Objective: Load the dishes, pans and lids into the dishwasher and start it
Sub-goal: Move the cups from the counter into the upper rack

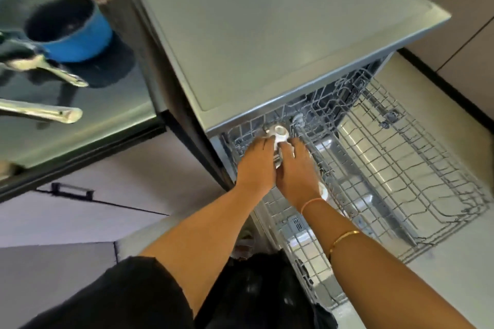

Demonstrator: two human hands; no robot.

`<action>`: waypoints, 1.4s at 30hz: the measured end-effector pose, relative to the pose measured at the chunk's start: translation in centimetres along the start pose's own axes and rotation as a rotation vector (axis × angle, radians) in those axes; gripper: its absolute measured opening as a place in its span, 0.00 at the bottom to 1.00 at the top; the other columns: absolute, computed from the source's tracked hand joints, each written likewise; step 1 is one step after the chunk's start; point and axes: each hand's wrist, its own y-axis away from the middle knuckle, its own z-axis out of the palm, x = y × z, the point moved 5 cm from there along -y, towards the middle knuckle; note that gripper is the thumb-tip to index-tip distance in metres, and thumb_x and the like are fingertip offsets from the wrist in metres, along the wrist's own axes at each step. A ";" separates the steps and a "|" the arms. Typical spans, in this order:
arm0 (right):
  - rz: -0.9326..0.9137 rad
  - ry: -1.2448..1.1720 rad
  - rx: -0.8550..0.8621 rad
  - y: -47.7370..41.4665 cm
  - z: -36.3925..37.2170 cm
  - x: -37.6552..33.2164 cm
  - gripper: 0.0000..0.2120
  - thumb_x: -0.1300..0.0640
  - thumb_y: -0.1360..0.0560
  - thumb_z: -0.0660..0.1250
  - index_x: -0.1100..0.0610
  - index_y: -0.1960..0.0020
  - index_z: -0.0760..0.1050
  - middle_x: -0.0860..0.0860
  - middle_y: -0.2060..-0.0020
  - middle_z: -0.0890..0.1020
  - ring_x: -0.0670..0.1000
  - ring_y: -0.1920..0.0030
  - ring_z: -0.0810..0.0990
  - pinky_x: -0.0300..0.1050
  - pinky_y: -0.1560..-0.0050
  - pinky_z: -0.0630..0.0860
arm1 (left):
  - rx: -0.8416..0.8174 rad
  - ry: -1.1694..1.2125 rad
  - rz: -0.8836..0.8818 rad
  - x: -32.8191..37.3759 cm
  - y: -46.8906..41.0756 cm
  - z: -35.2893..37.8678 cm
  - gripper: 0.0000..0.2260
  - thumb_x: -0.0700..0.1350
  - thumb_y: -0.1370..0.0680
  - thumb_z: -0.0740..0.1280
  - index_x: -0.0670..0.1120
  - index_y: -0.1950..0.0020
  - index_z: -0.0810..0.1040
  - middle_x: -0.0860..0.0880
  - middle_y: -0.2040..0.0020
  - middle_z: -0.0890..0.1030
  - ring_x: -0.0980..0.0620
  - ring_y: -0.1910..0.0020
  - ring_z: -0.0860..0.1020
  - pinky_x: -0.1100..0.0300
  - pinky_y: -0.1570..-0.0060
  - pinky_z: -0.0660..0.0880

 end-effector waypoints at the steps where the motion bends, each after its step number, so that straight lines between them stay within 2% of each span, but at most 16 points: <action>1: -0.052 -0.018 0.020 0.7 -0.7 -1.1 0.21 0.65 0.30 0.67 0.64 0.37 0.71 0.64 0.39 0.72 0.65 0.43 0.73 0.55 0.51 0.77 | 0.019 0.040 -0.010 0.1 1.2 -0.9 0.23 0.40 0.22 0.61 0.45 0.28 0.63 0.46 0.32 0.70 0.46 0.34 0.69 0.53 0.36 0.69; 3: -0.156 -0.044 0.053 1.7 -2.0 -3.0 0.21 0.67 0.31 0.67 0.66 0.39 0.73 0.64 0.44 0.75 0.65 0.48 0.75 0.56 0.55 0.78 | 0.088 0.101 -0.042 -0.2 3.4 -2.7 0.20 0.41 0.21 0.60 0.47 0.29 0.66 0.48 0.35 0.72 0.48 0.35 0.70 0.52 0.40 0.72; 6: -0.220 -0.094 0.117 2.0 -4.4 -5.6 0.19 0.68 0.31 0.63 0.66 0.40 0.73 0.64 0.46 0.75 0.64 0.48 0.74 0.55 0.52 0.75 | 0.187 0.127 -0.089 -0.9 5.8 -5.6 0.18 0.43 0.22 0.61 0.48 0.31 0.69 0.49 0.38 0.75 0.48 0.38 0.72 0.52 0.44 0.74; 11: -0.402 -0.122 0.199 1.8 -6.7 -12.1 0.16 0.65 0.30 0.60 0.64 0.43 0.73 0.60 0.52 0.76 0.61 0.54 0.76 0.51 0.62 0.78 | 0.411 0.188 -0.089 -2.8 8.9 -11.5 0.13 0.40 0.22 0.61 0.46 0.37 0.74 0.49 0.44 0.78 0.48 0.44 0.73 0.54 0.48 0.75; 13: -0.460 -0.127 0.213 1.3 -6.9 -15.1 0.16 0.65 0.31 0.61 0.63 0.44 0.73 0.60 0.52 0.75 0.61 0.54 0.76 0.52 0.61 0.78 | 0.514 0.211 -0.113 -4.8 9.7 -13.9 0.11 0.40 0.22 0.61 0.46 0.40 0.75 0.49 0.47 0.79 0.49 0.47 0.75 0.53 0.51 0.76; 17: -0.555 -0.122 0.238 0.4 -6.3 -21.2 0.15 0.68 0.31 0.65 0.63 0.45 0.73 0.59 0.52 0.75 0.59 0.54 0.76 0.50 0.58 0.77 | 0.630 0.238 -0.188 -9.6 10.7 -18.4 0.12 0.40 0.23 0.61 0.46 0.40 0.75 0.49 0.44 0.78 0.50 0.43 0.74 0.54 0.46 0.75; 20: -0.596 -0.112 0.239 -0.8 -5.1 -25.9 0.15 0.68 0.31 0.67 0.62 0.45 0.74 0.58 0.52 0.75 0.57 0.55 0.76 0.45 0.58 0.76 | 0.707 0.243 -0.209 -13.6 11.7 -22.1 0.12 0.40 0.23 0.62 0.46 0.41 0.75 0.50 0.45 0.78 0.52 0.44 0.74 0.57 0.48 0.74; 23: -0.629 -0.131 0.218 -2.5 -3.1 -31.3 0.14 0.65 0.28 0.65 0.61 0.42 0.72 0.57 0.50 0.74 0.54 0.52 0.75 0.40 0.56 0.73 | 0.769 0.212 -0.226 -18.5 13.0 -26.2 0.12 0.40 0.23 0.63 0.46 0.41 0.75 0.50 0.46 0.78 0.53 0.46 0.74 0.64 0.50 0.71; 25: -0.641 -0.150 0.216 -3.5 -1.8 -34.9 0.15 0.64 0.26 0.63 0.61 0.40 0.72 0.56 0.48 0.73 0.53 0.50 0.73 0.40 0.55 0.73 | 0.815 0.193 -0.251 -22.0 13.5 -29.0 0.11 0.39 0.24 0.63 0.45 0.41 0.76 0.49 0.47 0.78 0.52 0.47 0.75 0.65 0.49 0.70; 29: -0.701 -0.164 0.226 -5.8 0.8 -41.9 0.15 0.64 0.28 0.64 0.61 0.41 0.72 0.57 0.50 0.73 0.54 0.53 0.74 0.47 0.56 0.78 | 0.892 0.170 -0.324 -29.3 14.1 -34.1 0.11 0.38 0.24 0.63 0.43 0.43 0.77 0.47 0.49 0.79 0.48 0.49 0.76 0.57 0.48 0.72; 32: -0.701 -0.193 0.240 -7.5 2.1 -46.1 0.15 0.65 0.28 0.64 0.62 0.42 0.72 0.58 0.50 0.73 0.55 0.53 0.74 0.47 0.55 0.77 | 0.924 0.178 -0.387 -33.8 14.2 -36.9 0.10 0.37 0.25 0.63 0.41 0.45 0.77 0.44 0.50 0.79 0.44 0.50 0.76 0.53 0.49 0.72; 35: -0.732 -0.213 0.259 -8.6 2.5 -48.8 0.13 0.66 0.28 0.64 0.63 0.44 0.72 0.58 0.51 0.73 0.56 0.54 0.74 0.48 0.52 0.75 | 0.921 0.179 -0.461 -37.0 14.0 -38.4 0.11 0.37 0.25 0.63 0.41 0.43 0.76 0.43 0.48 0.77 0.45 0.48 0.74 0.55 0.47 0.70; 38: -0.727 -0.224 0.269 -10.8 2.8 -50.2 0.13 0.66 0.28 0.64 0.62 0.43 0.72 0.58 0.51 0.73 0.55 0.54 0.74 0.47 0.54 0.76 | 0.923 0.197 -0.526 -39.5 13.2 -39.1 0.13 0.38 0.25 0.64 0.41 0.41 0.75 0.43 0.46 0.76 0.45 0.45 0.74 0.59 0.46 0.66; 42: -0.674 -0.261 0.311 -15.0 1.7 -51.4 0.13 0.66 0.27 0.63 0.63 0.43 0.71 0.58 0.50 0.73 0.54 0.53 0.73 0.39 0.54 0.71 | 0.912 0.213 -0.664 -41.9 11.5 -39.8 0.16 0.40 0.25 0.64 0.41 0.38 0.72 0.42 0.40 0.74 0.42 0.41 0.72 0.53 0.43 0.66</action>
